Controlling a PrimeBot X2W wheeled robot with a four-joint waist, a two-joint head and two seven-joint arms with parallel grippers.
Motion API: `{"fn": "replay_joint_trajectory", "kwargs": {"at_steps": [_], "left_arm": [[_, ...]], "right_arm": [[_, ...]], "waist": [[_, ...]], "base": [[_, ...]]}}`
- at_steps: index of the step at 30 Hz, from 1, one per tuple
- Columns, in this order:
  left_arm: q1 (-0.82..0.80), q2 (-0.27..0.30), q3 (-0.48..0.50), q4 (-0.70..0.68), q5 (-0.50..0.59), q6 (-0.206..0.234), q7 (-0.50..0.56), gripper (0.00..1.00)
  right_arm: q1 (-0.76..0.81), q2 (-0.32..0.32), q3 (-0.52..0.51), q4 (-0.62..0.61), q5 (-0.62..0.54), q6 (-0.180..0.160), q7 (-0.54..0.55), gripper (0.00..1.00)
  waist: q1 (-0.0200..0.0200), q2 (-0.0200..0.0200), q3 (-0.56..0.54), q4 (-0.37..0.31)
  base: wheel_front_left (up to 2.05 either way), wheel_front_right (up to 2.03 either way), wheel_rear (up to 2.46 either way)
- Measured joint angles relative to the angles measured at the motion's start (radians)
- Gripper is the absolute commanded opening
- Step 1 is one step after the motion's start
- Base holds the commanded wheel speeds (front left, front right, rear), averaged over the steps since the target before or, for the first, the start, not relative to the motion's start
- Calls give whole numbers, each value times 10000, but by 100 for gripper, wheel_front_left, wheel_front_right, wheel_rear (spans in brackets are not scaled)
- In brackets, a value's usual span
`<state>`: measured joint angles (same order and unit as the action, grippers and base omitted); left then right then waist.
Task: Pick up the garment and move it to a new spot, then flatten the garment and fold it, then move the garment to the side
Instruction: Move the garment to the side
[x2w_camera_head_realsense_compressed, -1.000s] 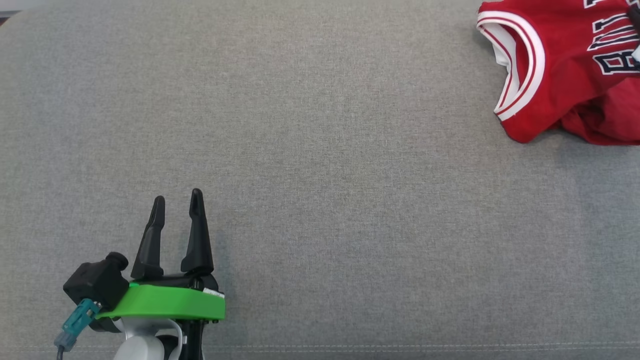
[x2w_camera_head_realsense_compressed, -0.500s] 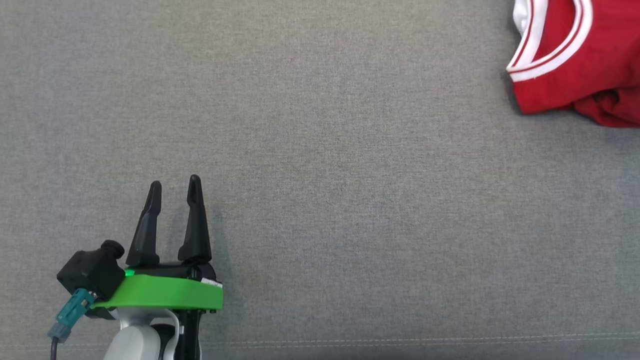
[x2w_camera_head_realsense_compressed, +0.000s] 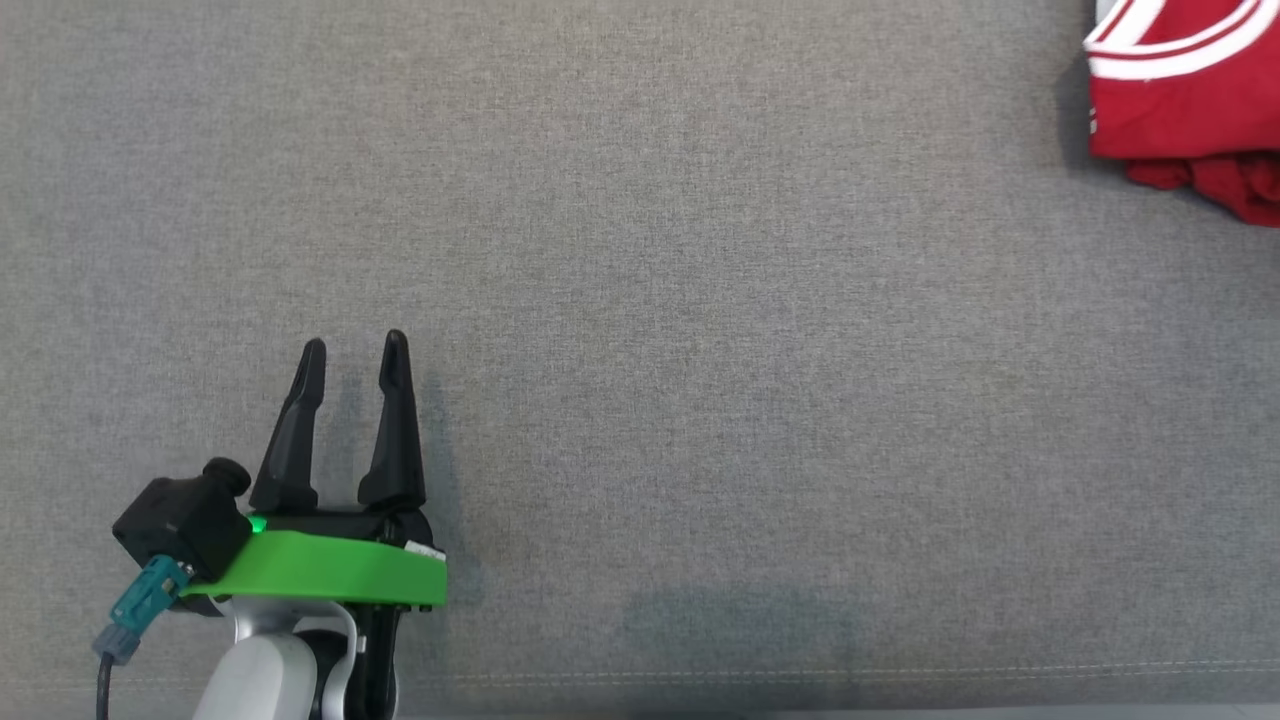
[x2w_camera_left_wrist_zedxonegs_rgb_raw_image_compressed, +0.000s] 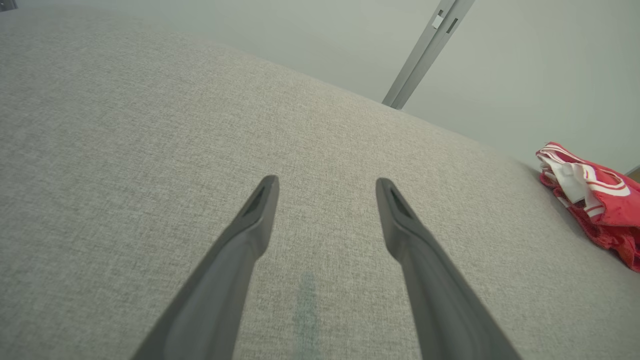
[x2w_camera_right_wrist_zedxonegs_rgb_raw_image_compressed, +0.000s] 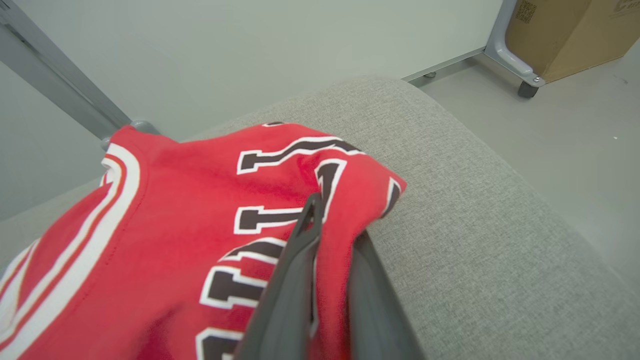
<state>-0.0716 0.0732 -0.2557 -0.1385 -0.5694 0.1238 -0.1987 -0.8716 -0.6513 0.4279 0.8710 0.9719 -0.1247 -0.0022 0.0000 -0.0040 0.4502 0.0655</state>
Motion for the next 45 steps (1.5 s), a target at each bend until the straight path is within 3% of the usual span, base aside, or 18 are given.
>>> {"fn": "replay_joint_trajectory", "kwargs": {"at_steps": [3, 4, 5, 21, 26, 32, 39, 45], "left_arm": [[-159, 36, 13, -13, 115, 0, 4, 100], [-175, 40, 19, -17, 115, 0, 8, 100], [-176, 40, 21, -15, 117, 0, 13, 100], [-213, 65, 255, 115, 198, 0, 10, 100], [-377, 77, 134, 274, 198, -109, -4, 100], [-804, 67, -238, 430, 196, -458, -50, 100], [-921, 29, -368, 1011, 88, -637, -134, 100], [-910, -58, -199, 1442, 10, -616, -236, 100]], "right_arm": [[-6, -71, 46, 180, -180, 0, -245, 20], [-10, -54, -4, 437, -213, 2, -512, 65], [-9, -52, 10, 543, -314, 0, -600, 100], [100, 554, -35, 1273, -583, 0, -1939, 100], [-124, 493, 127, 840, -965, 40, -2278, 100], [-393, 656, 587, 79, -1534, 470, -2464, 100], [-78, 1584, 928, -696, -1843, 811, -2514, 100], [952, 2067, 583, -1624, -1977, 792, -2523, 100]], "waist": [[0, 0, 137, 40], [0, 0, 217, 62], [0, 0, 250, 70], [0, 0, 72, -303], [0, 0, -207, -573], [0, 0, -732, -882], [0, 0, -1519, -1190], [0, 0, -2272, -1347]], "base": [[0, 0, 0], [0, 0, 0], [0, 0, 0], [0, 0, 0], [0, 0, 0], [0, 0, 0], [0, 0, 0], [0, 0, 0]]}}
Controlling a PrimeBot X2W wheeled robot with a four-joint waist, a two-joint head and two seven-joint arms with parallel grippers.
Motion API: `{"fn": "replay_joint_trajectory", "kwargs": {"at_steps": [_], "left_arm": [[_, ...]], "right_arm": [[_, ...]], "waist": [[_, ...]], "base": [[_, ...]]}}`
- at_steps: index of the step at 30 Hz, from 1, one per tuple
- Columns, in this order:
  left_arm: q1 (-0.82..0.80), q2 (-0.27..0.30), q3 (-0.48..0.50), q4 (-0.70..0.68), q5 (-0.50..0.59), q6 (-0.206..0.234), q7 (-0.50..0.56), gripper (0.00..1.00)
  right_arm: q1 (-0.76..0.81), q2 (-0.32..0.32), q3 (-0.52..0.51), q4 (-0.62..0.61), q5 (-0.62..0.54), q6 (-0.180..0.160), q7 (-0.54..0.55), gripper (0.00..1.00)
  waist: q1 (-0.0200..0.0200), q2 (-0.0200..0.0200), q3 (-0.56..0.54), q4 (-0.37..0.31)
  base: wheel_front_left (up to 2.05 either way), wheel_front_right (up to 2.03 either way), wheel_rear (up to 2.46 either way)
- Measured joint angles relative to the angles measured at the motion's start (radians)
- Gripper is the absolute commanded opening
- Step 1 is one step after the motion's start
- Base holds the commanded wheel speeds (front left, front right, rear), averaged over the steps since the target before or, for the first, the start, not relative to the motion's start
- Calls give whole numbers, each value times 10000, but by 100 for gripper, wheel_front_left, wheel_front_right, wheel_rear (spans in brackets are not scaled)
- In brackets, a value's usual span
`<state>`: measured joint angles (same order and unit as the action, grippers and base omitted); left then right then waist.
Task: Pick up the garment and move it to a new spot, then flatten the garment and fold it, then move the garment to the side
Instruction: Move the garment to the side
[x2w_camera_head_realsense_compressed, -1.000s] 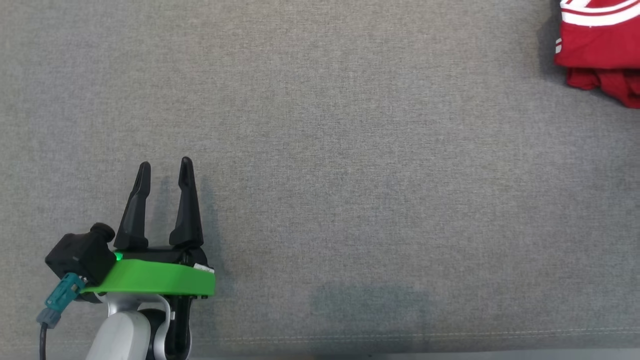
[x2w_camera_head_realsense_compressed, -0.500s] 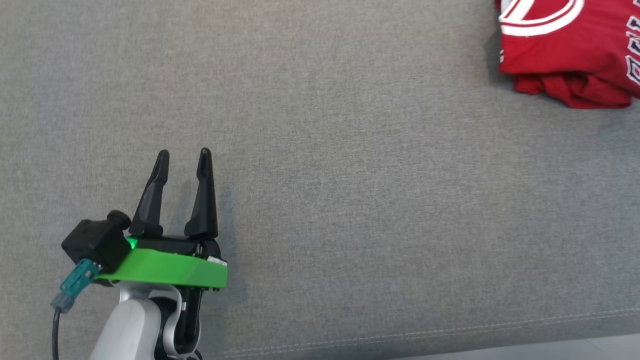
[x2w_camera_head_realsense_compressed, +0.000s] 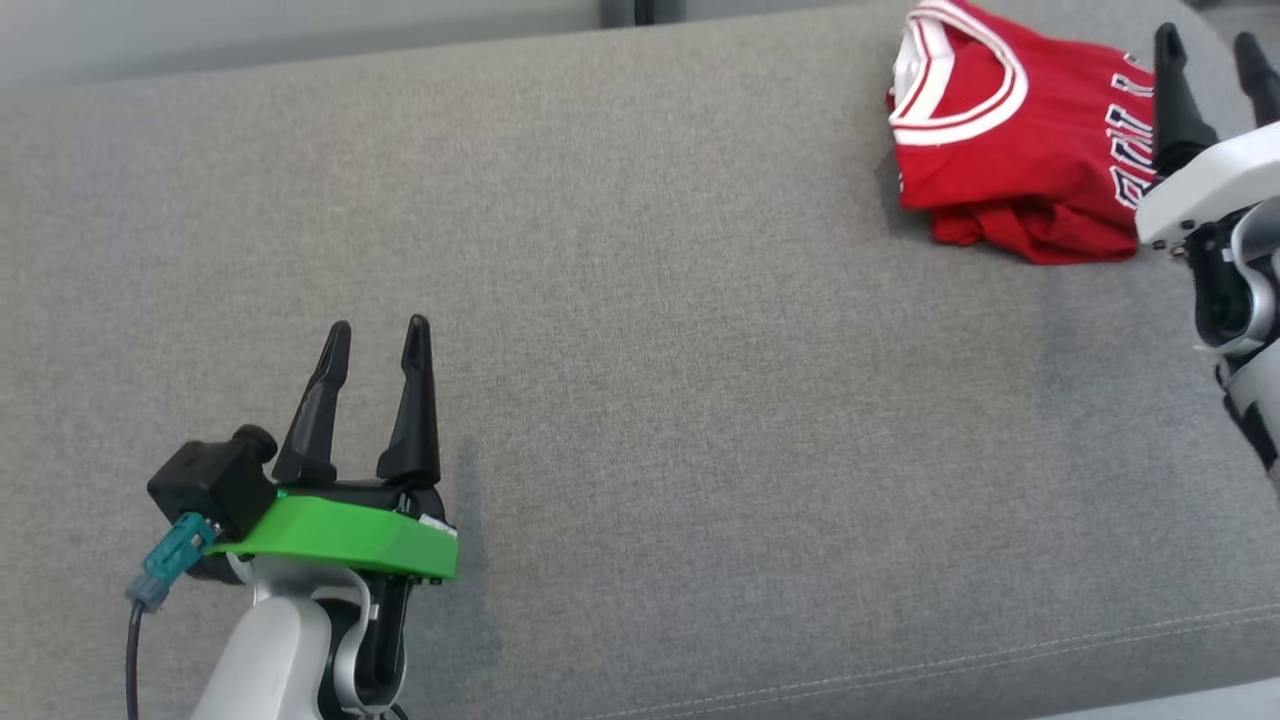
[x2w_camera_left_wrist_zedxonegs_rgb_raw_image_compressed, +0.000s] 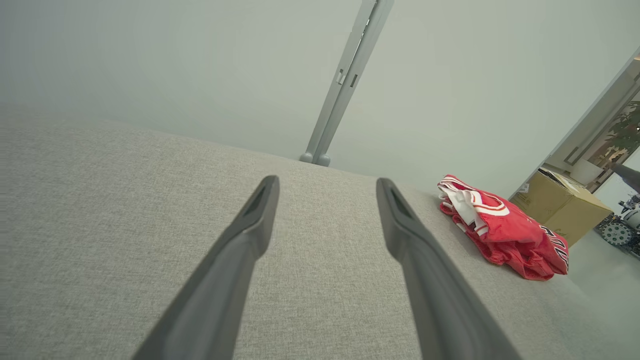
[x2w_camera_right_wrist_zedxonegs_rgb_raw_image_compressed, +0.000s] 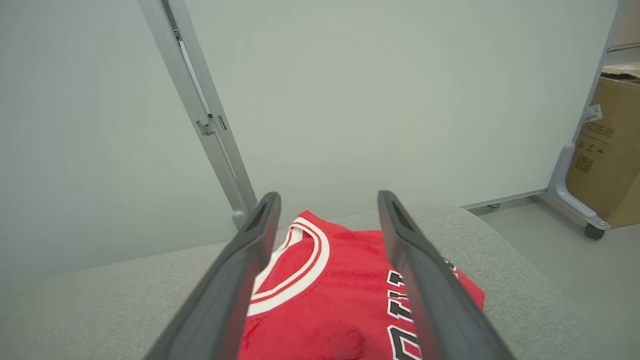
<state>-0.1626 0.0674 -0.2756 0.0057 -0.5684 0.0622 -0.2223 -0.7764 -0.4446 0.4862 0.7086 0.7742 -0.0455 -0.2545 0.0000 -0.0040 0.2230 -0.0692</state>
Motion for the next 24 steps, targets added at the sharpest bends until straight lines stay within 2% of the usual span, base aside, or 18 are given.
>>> {"fn": "replay_joint_trajectory", "kwargs": {"at_steps": [4, 16, 24], "left_arm": [[253, -50, 73, 451, -249, 54, 2, 100], [826, 128, 589, 713, 527, 347, -174, 100], [1354, 136, 972, 698, 970, 441, -255, 100]], "right_arm": [[677, 299, -568, -803, -176, -230, -2, 100], [3128, 1168, -1145, -2832, -1262, -704, 0, 100], [4690, 1868, -1308, -3992, -2211, -786, 0, 100]], "waist": [[0, 0, -483, -37], [0, 0, -1344, 40], [0, 0, -1474, 52]], "base": [[0, 0, 0], [0, 0, 0], [0, 0, 0]]}}
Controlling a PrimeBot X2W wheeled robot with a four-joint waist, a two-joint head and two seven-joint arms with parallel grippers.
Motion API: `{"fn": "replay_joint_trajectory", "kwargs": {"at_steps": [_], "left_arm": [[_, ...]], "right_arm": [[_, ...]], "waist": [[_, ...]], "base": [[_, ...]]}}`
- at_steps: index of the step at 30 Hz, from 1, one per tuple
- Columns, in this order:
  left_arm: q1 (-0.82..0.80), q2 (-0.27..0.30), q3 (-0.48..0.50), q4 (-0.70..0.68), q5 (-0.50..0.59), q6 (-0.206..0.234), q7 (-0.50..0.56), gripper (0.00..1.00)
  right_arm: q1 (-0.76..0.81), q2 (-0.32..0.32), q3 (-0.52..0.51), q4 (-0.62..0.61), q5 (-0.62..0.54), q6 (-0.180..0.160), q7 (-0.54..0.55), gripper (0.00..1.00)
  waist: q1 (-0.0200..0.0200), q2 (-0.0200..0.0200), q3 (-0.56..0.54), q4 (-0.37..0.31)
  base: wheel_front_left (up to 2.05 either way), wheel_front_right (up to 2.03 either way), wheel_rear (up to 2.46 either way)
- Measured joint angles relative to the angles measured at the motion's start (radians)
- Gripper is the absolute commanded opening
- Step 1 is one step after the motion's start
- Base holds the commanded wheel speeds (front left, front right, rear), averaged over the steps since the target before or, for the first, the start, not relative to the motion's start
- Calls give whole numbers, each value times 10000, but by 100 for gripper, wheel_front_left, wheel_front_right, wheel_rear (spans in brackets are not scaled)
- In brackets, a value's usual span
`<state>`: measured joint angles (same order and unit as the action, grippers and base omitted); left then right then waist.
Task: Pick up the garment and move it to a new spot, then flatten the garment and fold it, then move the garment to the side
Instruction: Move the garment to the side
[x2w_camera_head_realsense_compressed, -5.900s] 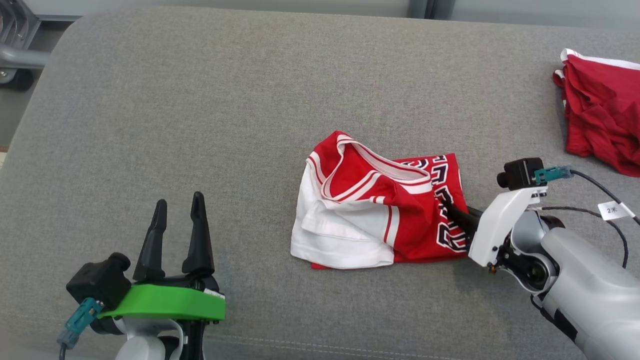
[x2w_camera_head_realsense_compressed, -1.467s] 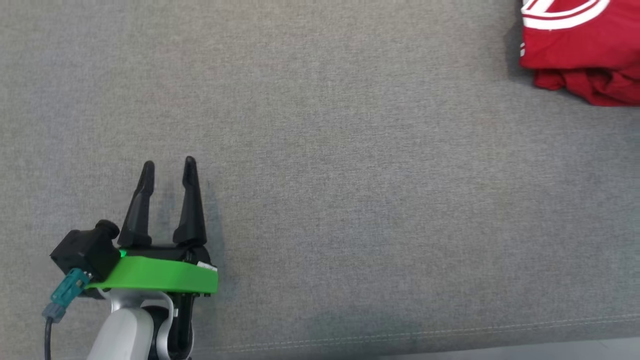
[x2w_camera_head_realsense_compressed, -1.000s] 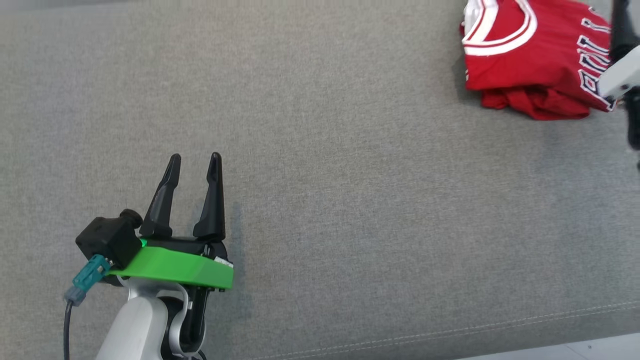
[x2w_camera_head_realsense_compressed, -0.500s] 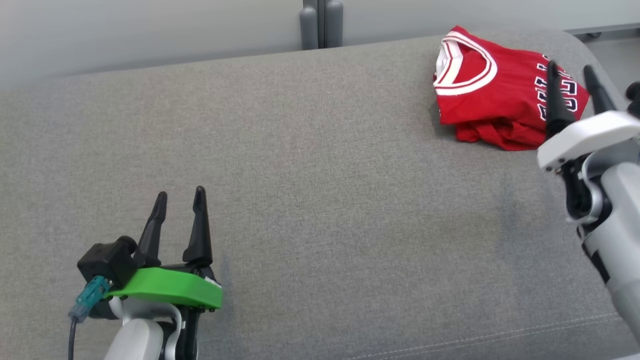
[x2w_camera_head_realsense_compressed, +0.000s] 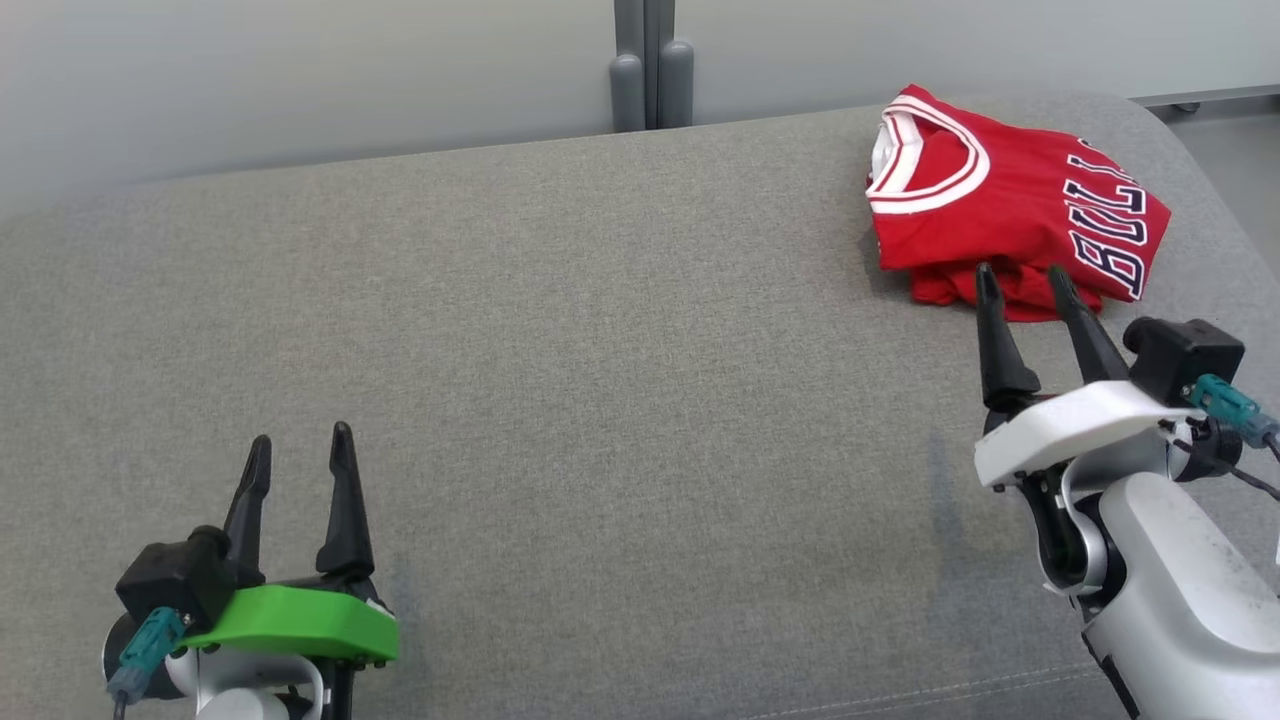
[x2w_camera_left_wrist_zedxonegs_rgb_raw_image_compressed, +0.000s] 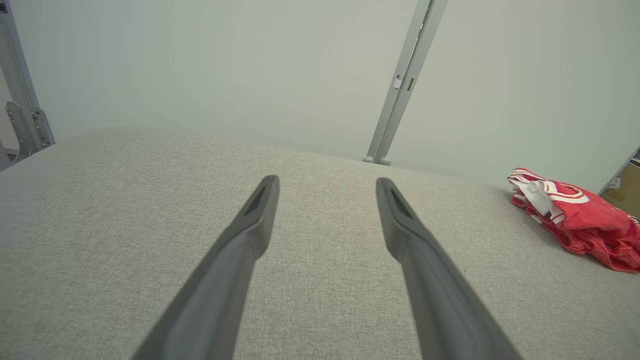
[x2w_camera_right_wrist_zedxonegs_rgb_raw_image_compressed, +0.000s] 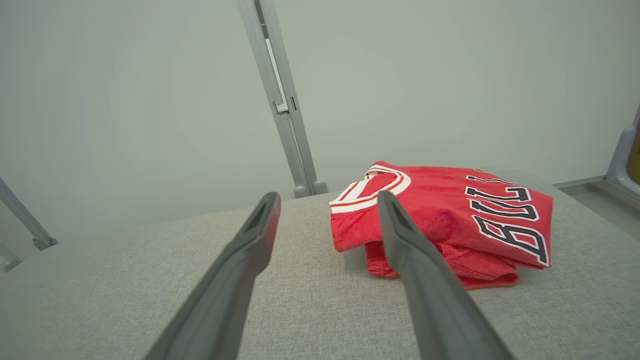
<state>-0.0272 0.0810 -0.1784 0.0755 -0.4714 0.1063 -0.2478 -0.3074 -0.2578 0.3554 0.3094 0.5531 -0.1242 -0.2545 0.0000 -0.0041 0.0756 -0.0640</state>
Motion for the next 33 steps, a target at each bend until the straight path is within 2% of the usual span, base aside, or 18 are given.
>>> {"fn": "replay_joint_trajectory", "kwargs": {"at_steps": [4, 8, 18, 33], "left_arm": [[257, 6, 211, -130, 311, 88, -8, 100], [533, -4, 334, -186, 673, 88, -10, 100], [797, -75, 709, -332, 913, 100, -12, 100], [905, -263, 769, -568, 1241, 130, -12, 100]], "right_arm": [[529, 84, -138, -520, -422, -6, 0, 100], [1038, 82, -251, -1026, -1321, -8, 0, 100], [1890, 633, -1151, -1530, -2010, -10, 0, 100], [2560, 1104, -1544, -2138, -2734, -10, 0, 100]], "waist": [[0, 0, -28, 25], [0, 0, -25, 88], [0, 0, 19, 190], [0, 0, 101, 330]], "base": [[0, 0, 0], [0, 0, 0], [0, 0, 0], [0, 0, 0]]}}
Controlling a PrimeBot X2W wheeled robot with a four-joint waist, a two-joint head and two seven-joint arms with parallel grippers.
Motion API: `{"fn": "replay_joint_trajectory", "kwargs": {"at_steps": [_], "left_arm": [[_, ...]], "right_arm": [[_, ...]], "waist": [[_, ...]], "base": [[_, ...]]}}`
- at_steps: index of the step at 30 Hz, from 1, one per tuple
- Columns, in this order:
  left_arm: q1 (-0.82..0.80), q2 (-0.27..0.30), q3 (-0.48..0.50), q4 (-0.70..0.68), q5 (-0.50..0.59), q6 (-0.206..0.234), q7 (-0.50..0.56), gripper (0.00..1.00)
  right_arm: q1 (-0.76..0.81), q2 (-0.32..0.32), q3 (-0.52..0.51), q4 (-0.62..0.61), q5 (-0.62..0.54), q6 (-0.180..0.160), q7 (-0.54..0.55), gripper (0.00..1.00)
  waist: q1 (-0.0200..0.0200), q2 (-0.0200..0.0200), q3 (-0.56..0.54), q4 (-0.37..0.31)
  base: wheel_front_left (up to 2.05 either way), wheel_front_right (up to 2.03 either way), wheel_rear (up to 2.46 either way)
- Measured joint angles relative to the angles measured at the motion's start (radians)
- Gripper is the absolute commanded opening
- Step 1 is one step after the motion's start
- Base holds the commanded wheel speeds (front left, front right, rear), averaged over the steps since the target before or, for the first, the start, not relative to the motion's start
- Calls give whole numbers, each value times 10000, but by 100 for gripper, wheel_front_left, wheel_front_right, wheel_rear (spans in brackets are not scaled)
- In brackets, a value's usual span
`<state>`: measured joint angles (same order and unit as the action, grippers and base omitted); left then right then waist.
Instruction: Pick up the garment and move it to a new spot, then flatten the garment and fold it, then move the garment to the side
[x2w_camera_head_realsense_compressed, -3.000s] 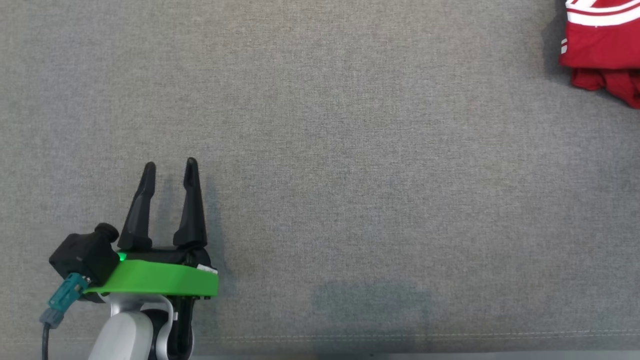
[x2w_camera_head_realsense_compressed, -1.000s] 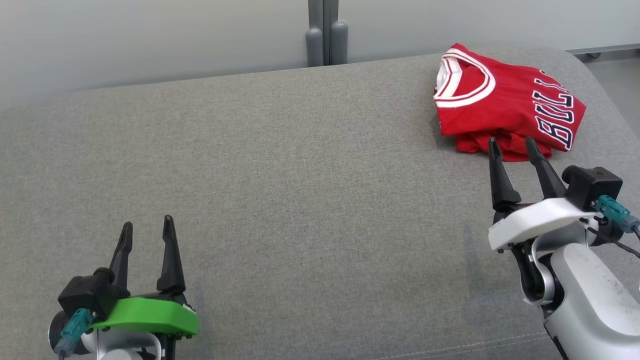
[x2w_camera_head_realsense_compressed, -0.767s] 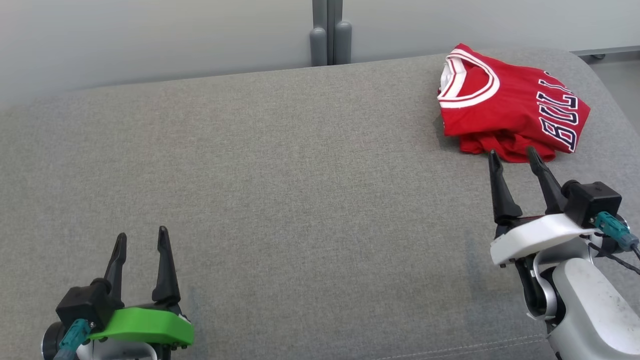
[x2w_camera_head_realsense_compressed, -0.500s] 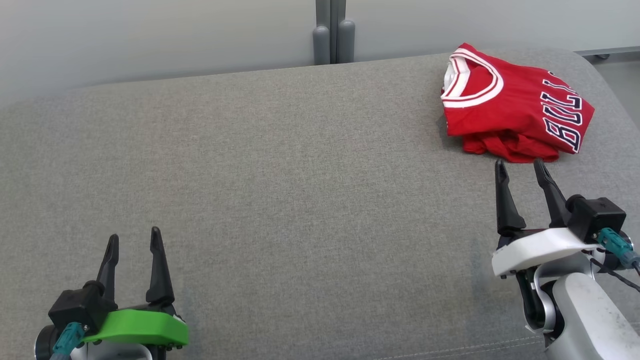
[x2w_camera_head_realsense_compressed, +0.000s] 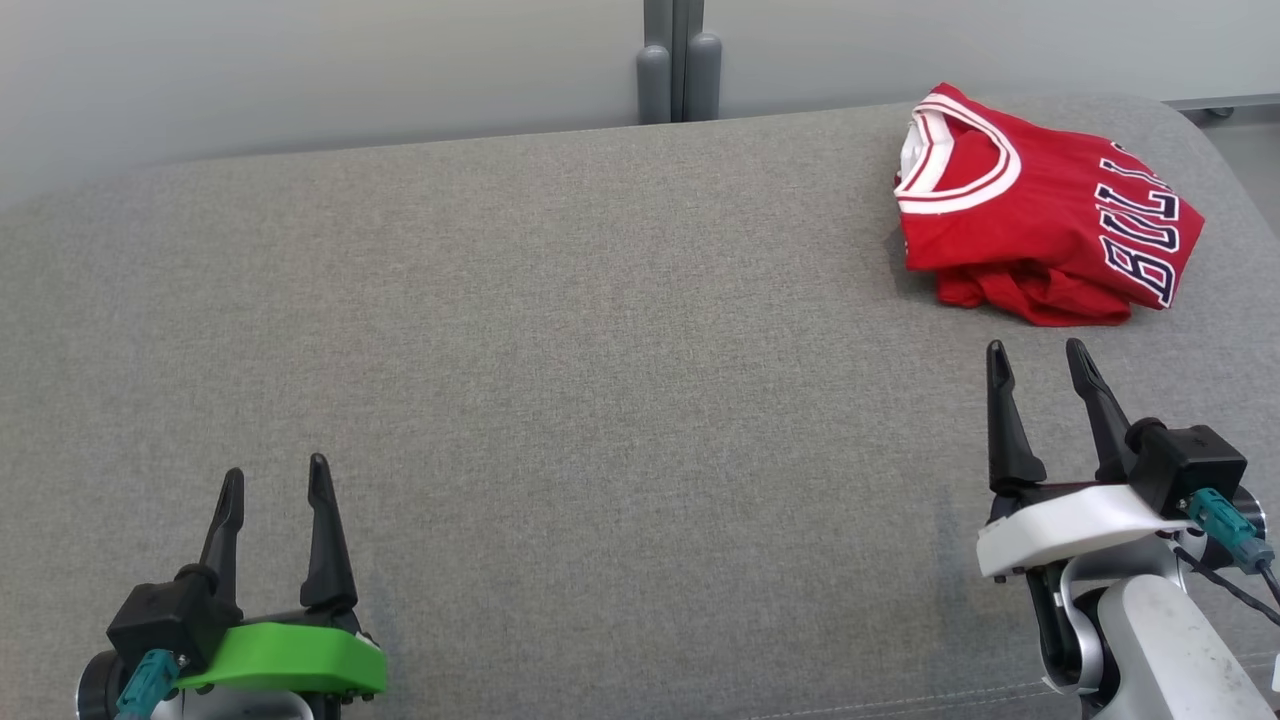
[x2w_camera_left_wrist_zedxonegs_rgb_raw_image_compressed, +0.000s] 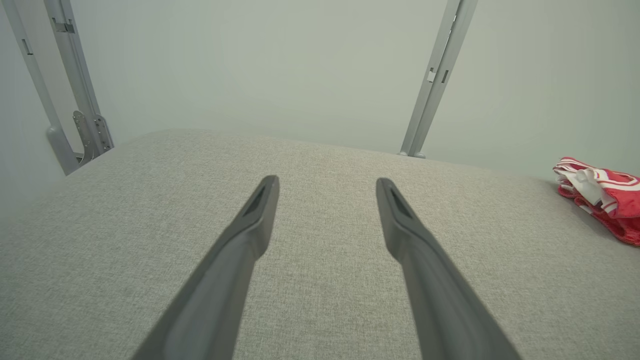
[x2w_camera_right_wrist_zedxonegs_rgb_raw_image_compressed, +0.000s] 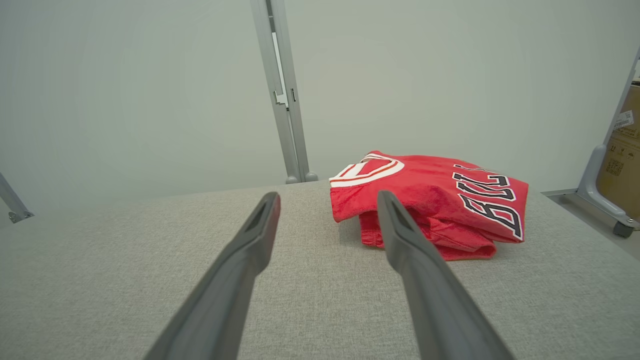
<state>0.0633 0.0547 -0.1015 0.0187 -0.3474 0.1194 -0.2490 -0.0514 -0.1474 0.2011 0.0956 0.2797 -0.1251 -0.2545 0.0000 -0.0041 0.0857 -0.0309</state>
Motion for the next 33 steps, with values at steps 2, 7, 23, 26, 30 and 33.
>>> {"fn": "replay_joint_trajectory", "kwargs": {"at_steps": [2, 7, 23, 26, 30, 33], "left_arm": [[2, -6, -2, -8, 0, 2, 0, 100], [3, -13, -2, -40, 2, 2, 0, 100], [3, -40, -4, -59, 58, 40, 0, 100], [3, -42, -4, -59, 81, 40, 0, 100], [27, -92, -25, 244, 77, 40, 21, 0], [34, -138, -38, 627, 77, 40, 21, 0]], "right_arm": [[23, 65, -21, -50, -77, -2, 0, 100], [99, 205, -69, -203, -284, -2, 0, 100], [417, 397, -222, -399, -512, -2, 0, 100], [432, 460, -230, -407, -522, -2, 0, 100], [491, 552, -207, -144, -516, 6, 2, 0], [698, 604, -167, 198, -516, 13, 12, 0]], "waist": [[0, 0, 12, 4], [0, 0, 33, 8], [0, 0, 40, 42], [0, 0, 35, 49], [0, 0, 32, 54], [0, 0, 32, 54]], "base": [[0, 0, 0], [0, 0, 0], [0, 0, 0], [0, 0, 0], [0, 0, 0], [0, 0, 0]]}}
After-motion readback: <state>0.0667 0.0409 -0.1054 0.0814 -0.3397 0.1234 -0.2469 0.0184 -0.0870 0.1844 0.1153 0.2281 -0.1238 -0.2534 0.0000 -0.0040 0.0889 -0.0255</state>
